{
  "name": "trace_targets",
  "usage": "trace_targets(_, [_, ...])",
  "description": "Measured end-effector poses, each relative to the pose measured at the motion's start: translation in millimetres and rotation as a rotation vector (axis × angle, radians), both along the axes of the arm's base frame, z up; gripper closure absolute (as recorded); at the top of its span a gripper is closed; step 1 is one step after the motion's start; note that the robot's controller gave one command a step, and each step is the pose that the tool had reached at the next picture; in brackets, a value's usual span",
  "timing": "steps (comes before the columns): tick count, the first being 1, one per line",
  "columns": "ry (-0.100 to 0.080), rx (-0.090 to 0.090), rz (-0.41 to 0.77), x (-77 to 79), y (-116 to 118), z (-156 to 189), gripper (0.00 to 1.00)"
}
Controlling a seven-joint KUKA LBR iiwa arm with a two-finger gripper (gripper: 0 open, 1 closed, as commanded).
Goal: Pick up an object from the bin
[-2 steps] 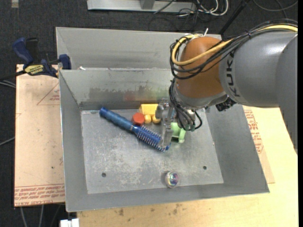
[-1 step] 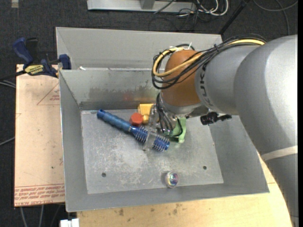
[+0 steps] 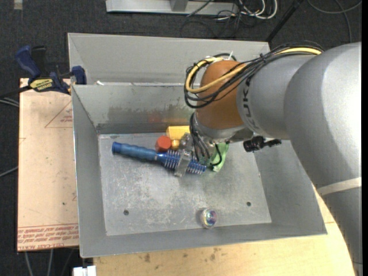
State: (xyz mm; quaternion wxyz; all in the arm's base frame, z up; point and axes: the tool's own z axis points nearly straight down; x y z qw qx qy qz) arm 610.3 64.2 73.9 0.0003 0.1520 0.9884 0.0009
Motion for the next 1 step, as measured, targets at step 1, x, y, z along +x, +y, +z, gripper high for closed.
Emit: trace_targets(1, [-0.007,0.000,-0.017,-17.8,17.7,128.8,1.00])
